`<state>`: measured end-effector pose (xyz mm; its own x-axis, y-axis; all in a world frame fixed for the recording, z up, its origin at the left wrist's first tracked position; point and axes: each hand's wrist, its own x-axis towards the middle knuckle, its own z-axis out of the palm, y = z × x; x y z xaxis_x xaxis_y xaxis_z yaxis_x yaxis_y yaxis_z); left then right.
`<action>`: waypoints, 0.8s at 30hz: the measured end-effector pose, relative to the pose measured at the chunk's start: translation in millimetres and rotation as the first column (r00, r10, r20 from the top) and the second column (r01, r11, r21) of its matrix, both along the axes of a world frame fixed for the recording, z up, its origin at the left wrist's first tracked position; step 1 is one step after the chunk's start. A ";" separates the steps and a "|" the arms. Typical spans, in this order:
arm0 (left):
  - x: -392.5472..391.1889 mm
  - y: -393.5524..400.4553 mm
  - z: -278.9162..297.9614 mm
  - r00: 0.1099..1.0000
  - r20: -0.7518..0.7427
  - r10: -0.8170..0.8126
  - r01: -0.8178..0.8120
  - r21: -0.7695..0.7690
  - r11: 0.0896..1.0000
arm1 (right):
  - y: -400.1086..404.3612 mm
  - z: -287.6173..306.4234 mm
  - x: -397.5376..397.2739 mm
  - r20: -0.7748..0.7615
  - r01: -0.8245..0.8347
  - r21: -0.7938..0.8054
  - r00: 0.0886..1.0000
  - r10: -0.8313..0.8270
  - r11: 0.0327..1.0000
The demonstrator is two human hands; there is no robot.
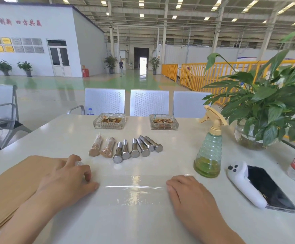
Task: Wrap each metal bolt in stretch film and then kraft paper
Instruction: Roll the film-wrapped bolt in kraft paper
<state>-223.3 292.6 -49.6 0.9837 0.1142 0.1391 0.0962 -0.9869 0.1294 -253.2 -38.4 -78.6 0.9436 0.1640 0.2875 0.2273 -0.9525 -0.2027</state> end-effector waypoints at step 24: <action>-10.1 -2.8 12.3 0.999 -0.036 -0.036 0.037 0.023 0.999 | 170.2 36.7 17.1 -0.313 0.643 0.712 0.650 0.692 -0.283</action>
